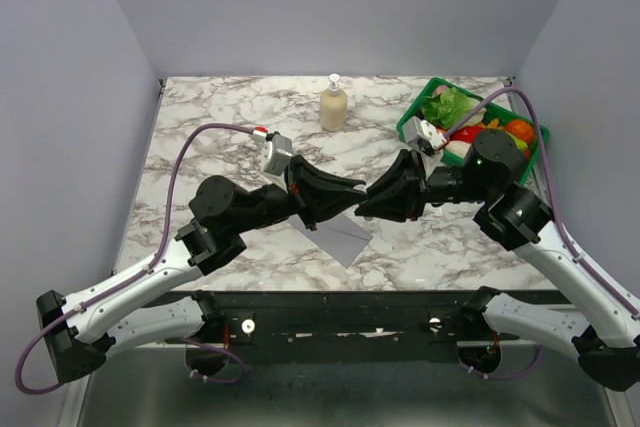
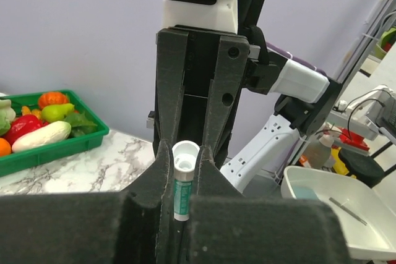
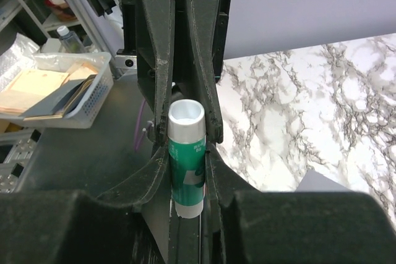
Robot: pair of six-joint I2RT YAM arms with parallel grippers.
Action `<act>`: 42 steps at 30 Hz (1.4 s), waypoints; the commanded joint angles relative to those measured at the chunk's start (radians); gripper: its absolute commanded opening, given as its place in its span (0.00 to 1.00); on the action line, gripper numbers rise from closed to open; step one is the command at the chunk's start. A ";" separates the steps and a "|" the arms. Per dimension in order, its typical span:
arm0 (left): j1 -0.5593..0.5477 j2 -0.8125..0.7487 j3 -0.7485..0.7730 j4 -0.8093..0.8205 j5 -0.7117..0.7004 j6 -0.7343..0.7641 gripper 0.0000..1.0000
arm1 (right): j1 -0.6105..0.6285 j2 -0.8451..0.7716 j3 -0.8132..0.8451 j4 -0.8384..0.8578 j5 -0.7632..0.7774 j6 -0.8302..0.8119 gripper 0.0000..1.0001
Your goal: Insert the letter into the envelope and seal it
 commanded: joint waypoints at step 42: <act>0.183 -0.011 -0.033 0.181 -0.092 -0.227 0.86 | 0.002 -0.004 -0.072 0.213 0.005 0.165 0.01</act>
